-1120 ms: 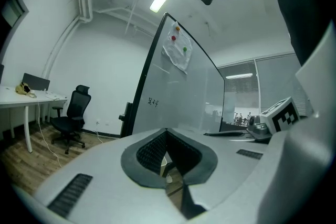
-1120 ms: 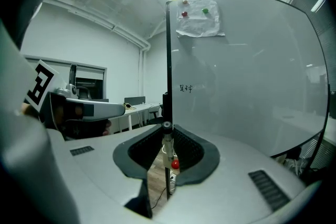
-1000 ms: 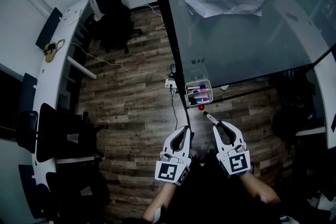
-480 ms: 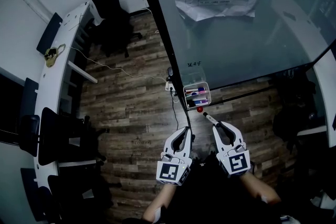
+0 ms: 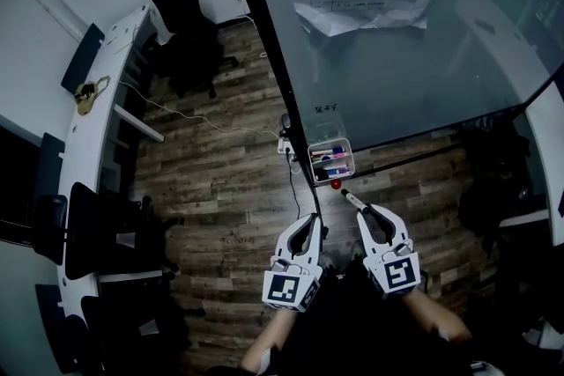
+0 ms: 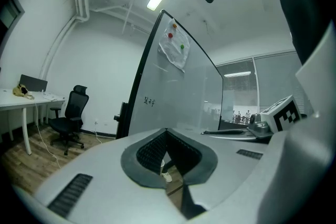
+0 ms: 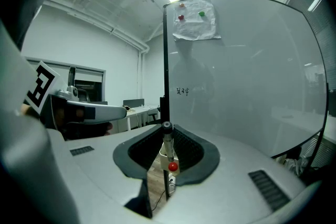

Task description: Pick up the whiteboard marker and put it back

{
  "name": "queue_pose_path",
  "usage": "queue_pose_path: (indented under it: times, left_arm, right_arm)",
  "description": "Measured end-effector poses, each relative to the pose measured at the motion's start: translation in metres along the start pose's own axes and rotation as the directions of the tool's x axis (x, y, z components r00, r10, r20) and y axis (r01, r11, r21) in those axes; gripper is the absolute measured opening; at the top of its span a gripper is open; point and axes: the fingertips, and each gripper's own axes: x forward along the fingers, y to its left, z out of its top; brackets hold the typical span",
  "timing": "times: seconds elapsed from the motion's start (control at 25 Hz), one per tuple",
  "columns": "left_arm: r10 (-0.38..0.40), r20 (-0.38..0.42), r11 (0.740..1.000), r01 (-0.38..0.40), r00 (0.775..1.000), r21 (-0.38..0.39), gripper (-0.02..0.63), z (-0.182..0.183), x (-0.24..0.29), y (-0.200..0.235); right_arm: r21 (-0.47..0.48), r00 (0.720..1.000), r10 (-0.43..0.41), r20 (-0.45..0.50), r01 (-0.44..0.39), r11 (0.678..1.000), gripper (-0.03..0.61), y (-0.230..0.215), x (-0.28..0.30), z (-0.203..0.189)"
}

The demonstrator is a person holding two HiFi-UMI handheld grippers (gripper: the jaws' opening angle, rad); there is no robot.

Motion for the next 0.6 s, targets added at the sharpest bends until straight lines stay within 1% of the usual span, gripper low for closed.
queue_pose_path:
  times: [0.32, 0.6]
  left_arm:
    - [-0.006, 0.002, 1.000, 0.006, 1.000, 0.005, 0.008, 0.0009, -0.0016, 0.0015]
    - [-0.002, 0.014, 1.000, 0.003, 1.000, -0.013, 0.008, 0.0034, -0.0052, 0.0085]
  right_arm:
    - [-0.001, 1.000, -0.004, -0.004, 0.004, 1.000, 0.078, 0.0023, 0.0009, -0.0004]
    - [-0.003, 1.000, -0.014, -0.001, 0.014, 1.000, 0.078, 0.0051, 0.0035, 0.0016]
